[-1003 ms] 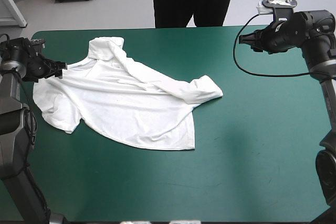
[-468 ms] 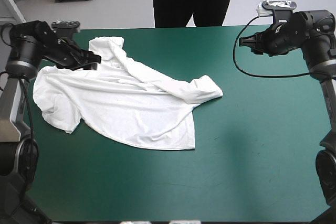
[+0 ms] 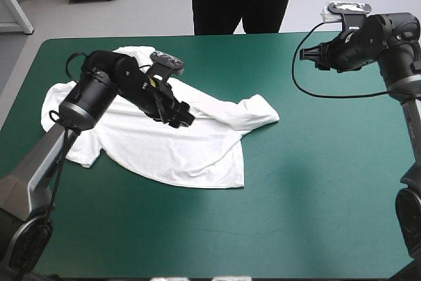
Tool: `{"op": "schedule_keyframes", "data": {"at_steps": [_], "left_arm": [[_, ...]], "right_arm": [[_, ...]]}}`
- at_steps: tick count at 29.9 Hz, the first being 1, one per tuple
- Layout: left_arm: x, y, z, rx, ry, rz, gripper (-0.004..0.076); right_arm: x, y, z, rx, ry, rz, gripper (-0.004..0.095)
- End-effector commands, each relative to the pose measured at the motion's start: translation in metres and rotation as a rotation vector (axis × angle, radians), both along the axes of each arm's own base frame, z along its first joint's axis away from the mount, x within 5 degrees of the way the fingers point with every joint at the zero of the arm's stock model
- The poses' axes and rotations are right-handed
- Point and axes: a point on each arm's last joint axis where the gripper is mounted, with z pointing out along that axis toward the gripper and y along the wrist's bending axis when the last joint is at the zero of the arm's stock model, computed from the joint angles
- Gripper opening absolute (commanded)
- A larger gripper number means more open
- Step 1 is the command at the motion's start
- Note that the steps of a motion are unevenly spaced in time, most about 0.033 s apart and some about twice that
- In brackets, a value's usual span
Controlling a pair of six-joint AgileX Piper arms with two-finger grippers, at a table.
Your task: Fold the cloth
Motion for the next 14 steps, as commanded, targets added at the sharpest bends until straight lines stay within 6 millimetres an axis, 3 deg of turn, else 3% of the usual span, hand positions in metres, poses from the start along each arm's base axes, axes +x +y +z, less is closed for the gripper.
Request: {"op": "schedule_keyframes", "data": {"at_steps": [1, 10, 14], "left_arm": [[-0.028, -0.017, 0.014, -0.023, 0.017, -0.057, 0.0516], [-0.049, -0.064, -0.005, 0.046, 0.036, -0.194, 0.0515], [-0.052, -0.084, -0.021, 0.081, 0.062, -0.241, 0.0515]], "right_arm": [[-0.015, -0.005, 0.030, -0.001, -0.109, -0.003, 0.0414], [-0.015, -0.006, 0.029, 0.019, -0.105, -0.031, 0.0414], [-0.014, -0.017, 0.030, 0.031, -0.107, -0.073, 0.0414]]}}
